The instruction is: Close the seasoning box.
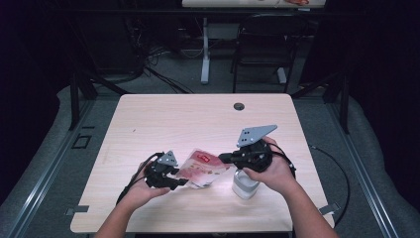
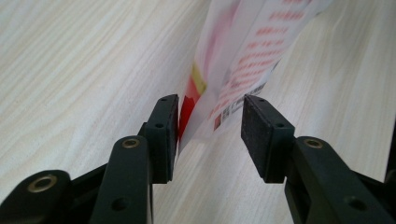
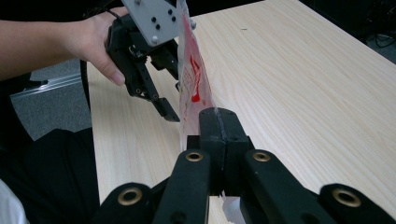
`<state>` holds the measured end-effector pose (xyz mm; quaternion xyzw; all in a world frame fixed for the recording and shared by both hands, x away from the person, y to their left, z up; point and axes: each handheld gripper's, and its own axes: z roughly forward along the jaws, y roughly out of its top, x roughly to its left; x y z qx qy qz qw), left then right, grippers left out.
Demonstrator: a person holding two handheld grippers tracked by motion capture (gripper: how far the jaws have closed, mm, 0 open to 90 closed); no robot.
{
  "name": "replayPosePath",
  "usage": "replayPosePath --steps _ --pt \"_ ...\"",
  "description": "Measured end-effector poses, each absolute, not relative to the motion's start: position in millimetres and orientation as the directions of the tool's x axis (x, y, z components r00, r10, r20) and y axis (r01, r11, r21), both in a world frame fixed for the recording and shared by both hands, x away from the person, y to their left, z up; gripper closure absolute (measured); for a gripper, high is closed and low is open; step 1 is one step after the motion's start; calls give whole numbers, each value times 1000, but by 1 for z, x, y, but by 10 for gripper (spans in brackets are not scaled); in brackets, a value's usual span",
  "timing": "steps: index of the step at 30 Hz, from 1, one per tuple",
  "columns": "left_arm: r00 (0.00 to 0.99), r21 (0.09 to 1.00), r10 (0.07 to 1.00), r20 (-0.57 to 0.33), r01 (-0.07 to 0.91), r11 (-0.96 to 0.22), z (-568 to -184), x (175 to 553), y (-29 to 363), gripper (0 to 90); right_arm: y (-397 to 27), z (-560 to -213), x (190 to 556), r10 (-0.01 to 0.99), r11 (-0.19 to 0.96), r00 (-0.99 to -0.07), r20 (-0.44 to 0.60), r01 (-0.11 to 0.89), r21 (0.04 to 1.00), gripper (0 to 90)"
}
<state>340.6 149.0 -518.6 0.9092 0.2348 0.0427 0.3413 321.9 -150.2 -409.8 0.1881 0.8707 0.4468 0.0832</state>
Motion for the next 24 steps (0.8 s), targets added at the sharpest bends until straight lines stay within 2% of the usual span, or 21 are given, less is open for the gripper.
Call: replayPosePath --steps 12,19,24 --pt "889 666 451 -74 381 -642 -511 334 155 577 -135 -408 320 377 522 -926 22 232 821 868" --pt "891 684 448 -67 368 -630 -511 329 158 684 -127 -408 320 383 518 -924 20 232 823 812" --pt "893 692 443 -79 369 -620 -514 327 162 710 -124 -409 321 381 514 -924 27 236 824 775"
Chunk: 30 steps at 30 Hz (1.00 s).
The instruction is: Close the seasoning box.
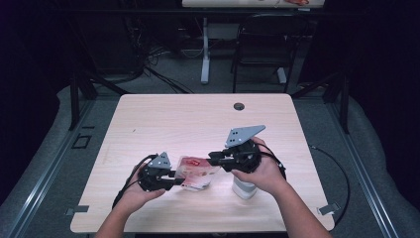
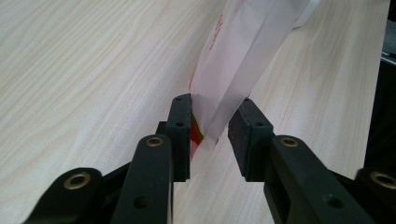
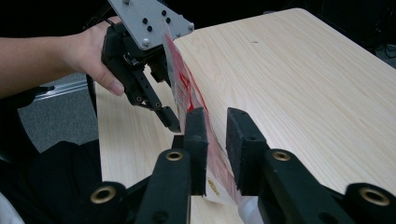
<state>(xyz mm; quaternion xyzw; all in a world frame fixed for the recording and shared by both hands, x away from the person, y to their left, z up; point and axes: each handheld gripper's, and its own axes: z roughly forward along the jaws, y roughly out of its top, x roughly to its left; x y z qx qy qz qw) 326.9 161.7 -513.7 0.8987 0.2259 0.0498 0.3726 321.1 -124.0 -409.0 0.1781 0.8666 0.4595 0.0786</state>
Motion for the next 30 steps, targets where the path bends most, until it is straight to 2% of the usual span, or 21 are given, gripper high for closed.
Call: replayPosePath --steps 8,21,30 --pt "890 696 449 -83 375 -613 -517 325 167 719 -116 -410 322 384 507 -923 27 235 829 682" --pt "876 717 470 -108 396 -573 -519 319 181 687 -116 -405 318 391 456 -919 49 240 857 635" --pt "866 727 485 -120 409 -551 -521 318 184 633 -121 -402 315 416 434 -908 46 242 868 602"
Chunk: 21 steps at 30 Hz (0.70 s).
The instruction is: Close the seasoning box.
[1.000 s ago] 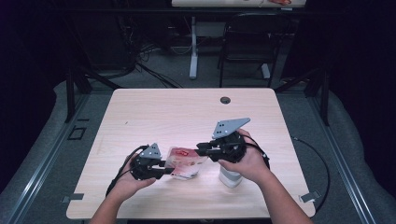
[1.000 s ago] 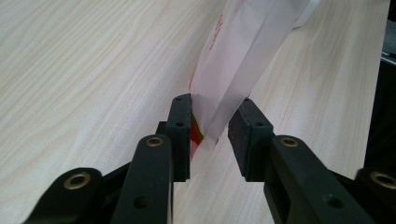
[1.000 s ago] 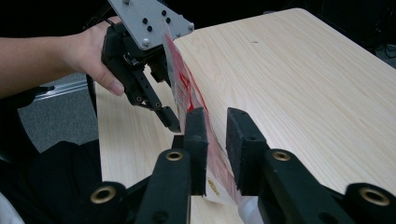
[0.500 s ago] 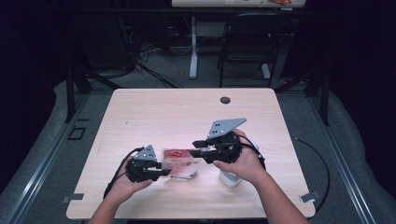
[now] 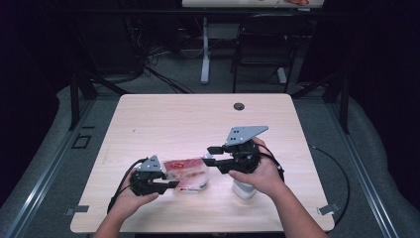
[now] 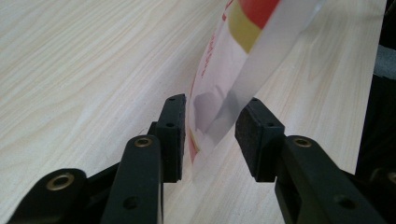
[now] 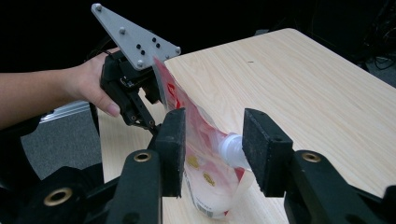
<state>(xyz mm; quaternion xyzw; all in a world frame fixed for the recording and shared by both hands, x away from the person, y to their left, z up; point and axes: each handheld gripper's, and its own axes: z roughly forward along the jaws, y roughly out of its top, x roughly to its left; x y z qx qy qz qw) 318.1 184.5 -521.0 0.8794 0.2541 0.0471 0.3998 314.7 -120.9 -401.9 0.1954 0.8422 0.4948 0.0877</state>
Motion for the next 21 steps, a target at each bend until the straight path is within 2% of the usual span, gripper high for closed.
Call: replayPosePath --steps 6,11,21 --pt "862 741 489 -132 414 -529 -522 316 188 588 -123 -401 313 425 418 -905 29 224 881 535" --pt "853 742 505 -130 422 -521 -521 315 192 569 -128 -398 311 445 397 -895 26 224 890 534" --pt "838 738 532 -124 436 -515 -523 313 199 553 -149 -401 308 521 345 -853 21 233 909 478"
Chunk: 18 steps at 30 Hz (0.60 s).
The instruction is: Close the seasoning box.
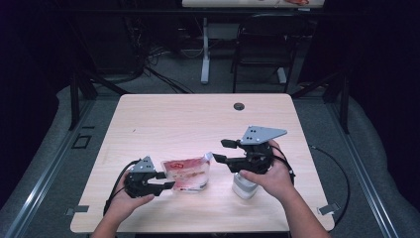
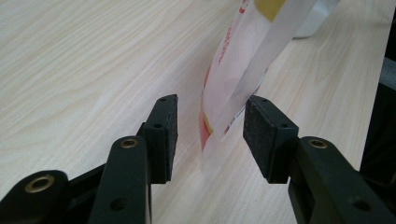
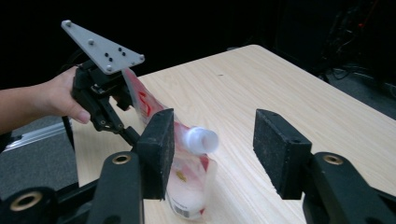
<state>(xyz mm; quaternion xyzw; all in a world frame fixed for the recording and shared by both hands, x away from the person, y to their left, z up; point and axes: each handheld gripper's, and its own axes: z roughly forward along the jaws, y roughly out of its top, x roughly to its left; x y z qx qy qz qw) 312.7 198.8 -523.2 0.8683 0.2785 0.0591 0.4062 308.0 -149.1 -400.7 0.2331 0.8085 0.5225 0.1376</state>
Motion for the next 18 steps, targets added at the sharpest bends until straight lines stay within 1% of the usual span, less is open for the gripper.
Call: replayPosePath --steps 6,11,15,18 --pt "832 736 541 -122 441 -513 -524 311 203 555 -163 -403 303 550 315 -835 25 236 919 480" --pt "822 742 555 -126 450 -497 -524 310 206 555 -178 -405 302 603 282 -797 37 256 925 482" --pt "822 743 553 -134 453 -493 -525 309 209 557 -189 -405 301 622 264 -781 52 271 925 488" --pt "821 743 554 -137 455 -491 -526 308 211 558 -197 -405 298 639 246 -767 50 266 932 514"
